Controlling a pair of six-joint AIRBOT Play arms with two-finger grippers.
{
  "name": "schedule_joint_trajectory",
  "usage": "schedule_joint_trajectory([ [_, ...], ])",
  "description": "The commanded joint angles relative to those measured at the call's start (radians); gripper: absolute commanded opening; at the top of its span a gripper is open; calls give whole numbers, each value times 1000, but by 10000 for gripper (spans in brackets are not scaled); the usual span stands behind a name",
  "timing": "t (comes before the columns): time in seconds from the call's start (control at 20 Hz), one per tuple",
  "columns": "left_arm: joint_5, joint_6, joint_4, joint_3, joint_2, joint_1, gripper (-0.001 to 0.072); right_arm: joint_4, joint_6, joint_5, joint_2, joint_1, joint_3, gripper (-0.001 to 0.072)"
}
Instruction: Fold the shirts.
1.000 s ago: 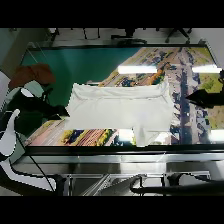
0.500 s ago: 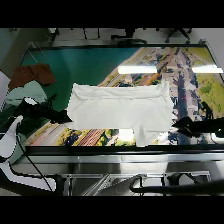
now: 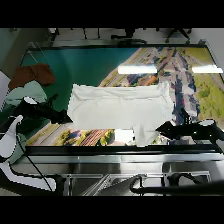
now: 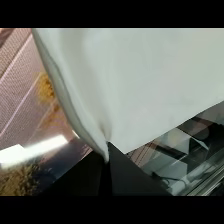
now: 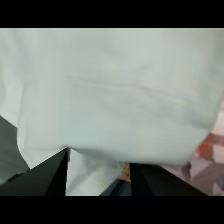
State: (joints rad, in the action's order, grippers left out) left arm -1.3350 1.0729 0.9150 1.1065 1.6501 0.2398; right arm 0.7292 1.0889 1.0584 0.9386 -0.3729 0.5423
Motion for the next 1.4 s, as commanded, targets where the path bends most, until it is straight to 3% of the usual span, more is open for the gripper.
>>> schedule_joint_trajectory([
  [0.0, -24, 2, 0, 1, 0, 0, 15, -88, -81, -82, 80, 20, 37, 420],
  [0.05, -36, 2, 0, 1, 0, 0, 15, -120, -101, -72, 86, 20, 44, 269],
  [0.1, -51, 3, 1, 1, -1, 0, 15, -147, -115, -56, 83, 20, 45, 40],
  [0.15, -64, 14, 8, 1, -2, 0, 15, -154, -113, -34, 73, 19, 46, 25],
  [0.3, -88, 72, 76, 0, -40, 0, 14, -62, -50, 68, -27, 2, 47, 24],
  [0.55, -116, 164, 299, -127, -214, 1, 14, 429, 327, 250, -254, -77, 47, 24],
  [0.75, -132, 167, 343, -267, -323, 0, 14, 472, 404, 288, -387, -87, 48, 24],
  [0.85, -138, 179, 341, -275, -351, 0, 14, 455, 390, 278, -426, -87, 82, 24],
  [1.0, -156, 206, 314, -177, -354, 0, 14, 346, 260, 216, -401, -87, 205, 24],
  [1.2, -137, 211, 149, 31, -272, 0, 14, 78, 76, 128, -206, -84, 339, 25],
  [1.35, -123, 212, 78, 174, -140, -21, 15, -14, -32, 34, -23, -33, 379, 27],
])
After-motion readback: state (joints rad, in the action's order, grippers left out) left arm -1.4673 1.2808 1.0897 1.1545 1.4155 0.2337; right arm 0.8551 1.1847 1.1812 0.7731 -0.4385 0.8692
